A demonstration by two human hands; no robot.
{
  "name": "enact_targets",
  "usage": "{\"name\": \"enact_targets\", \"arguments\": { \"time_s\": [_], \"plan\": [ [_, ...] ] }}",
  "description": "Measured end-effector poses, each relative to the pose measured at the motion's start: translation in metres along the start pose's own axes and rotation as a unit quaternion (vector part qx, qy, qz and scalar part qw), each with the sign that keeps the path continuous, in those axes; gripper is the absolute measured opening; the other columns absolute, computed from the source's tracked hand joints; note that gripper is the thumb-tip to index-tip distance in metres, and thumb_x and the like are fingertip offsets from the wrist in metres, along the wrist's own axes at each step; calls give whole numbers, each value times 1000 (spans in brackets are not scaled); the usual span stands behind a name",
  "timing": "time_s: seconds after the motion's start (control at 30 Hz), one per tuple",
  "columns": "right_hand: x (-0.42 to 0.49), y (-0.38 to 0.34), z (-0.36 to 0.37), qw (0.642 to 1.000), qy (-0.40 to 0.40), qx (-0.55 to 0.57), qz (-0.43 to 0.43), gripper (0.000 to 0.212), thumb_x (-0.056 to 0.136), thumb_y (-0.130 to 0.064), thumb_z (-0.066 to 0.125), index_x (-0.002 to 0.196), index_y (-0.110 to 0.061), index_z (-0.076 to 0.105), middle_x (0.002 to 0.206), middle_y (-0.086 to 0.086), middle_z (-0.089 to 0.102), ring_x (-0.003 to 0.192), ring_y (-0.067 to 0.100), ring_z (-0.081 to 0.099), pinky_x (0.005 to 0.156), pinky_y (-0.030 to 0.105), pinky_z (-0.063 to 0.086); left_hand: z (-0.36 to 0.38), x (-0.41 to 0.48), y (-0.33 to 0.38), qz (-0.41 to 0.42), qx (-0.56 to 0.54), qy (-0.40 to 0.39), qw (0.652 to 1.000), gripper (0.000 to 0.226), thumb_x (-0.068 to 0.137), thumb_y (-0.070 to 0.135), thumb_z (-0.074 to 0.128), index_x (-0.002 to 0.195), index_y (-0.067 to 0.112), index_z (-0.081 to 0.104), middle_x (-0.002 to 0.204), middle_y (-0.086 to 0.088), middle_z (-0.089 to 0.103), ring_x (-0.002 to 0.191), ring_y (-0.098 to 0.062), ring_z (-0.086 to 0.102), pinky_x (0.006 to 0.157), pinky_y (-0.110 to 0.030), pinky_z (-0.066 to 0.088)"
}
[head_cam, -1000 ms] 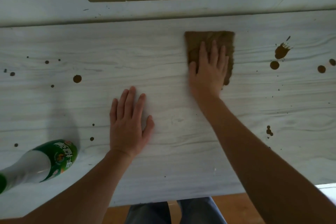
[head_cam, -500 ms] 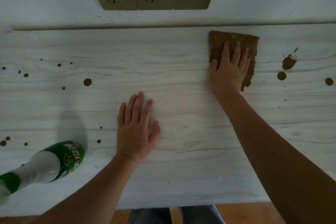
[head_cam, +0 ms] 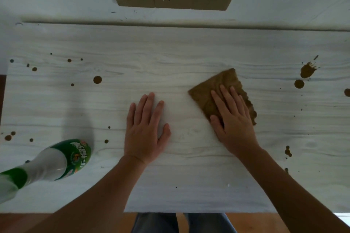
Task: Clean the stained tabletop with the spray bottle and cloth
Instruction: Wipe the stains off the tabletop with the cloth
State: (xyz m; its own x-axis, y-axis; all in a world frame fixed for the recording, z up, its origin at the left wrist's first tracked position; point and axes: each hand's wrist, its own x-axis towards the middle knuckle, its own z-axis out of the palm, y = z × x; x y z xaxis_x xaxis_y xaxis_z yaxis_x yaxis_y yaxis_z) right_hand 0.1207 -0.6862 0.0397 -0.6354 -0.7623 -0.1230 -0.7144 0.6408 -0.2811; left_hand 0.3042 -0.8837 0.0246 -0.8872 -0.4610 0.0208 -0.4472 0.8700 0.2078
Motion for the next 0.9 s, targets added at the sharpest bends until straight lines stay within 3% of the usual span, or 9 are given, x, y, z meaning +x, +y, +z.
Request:
{"name": "enact_targets", "arguments": {
  "time_s": [0.13,0.3,0.57,0.8,0.9],
  "plan": [
    [40,12,-6,997,21,2,74,63,101,-41,40,159,-22,26,167,5,18,155,28,8,126,48,10,2,0,-2,1,0,-2,1000,65,98,45,42,155,13,42,168,-15,27,157,-32,22,127,-55,18],
    [98,-29,6,985,53,16,166,63,102,-41,37,160,-21,23,168,10,13,155,34,3,126,49,1,3,0,-1,5,-5,13,1000,64,97,43,46,153,13,42,166,-15,30,155,-33,25,126,-55,19],
    [-5,-68,31,999,34,11,-2,62,98,-37,44,157,-21,32,166,9,24,155,31,13,125,48,11,0,-3,1,2,4,6,1000,64,98,46,42,154,14,43,166,-15,32,155,-32,27,126,-53,20],
    [-123,-65,32,999,-32,24,17,64,101,-41,37,160,-24,20,168,3,14,156,25,1,127,47,7,-16,-5,8,-15,-16,-78,997,65,101,45,36,156,11,36,168,-17,24,157,-33,18,128,-54,13],
    [-154,-64,29,998,-43,37,33,64,100,-40,38,160,-24,21,168,1,14,156,23,0,127,46,7,-38,-13,22,-55,-52,-102,992,50,103,37,46,145,9,49,163,-18,34,153,-35,28,124,-50,20]
  ]
}}
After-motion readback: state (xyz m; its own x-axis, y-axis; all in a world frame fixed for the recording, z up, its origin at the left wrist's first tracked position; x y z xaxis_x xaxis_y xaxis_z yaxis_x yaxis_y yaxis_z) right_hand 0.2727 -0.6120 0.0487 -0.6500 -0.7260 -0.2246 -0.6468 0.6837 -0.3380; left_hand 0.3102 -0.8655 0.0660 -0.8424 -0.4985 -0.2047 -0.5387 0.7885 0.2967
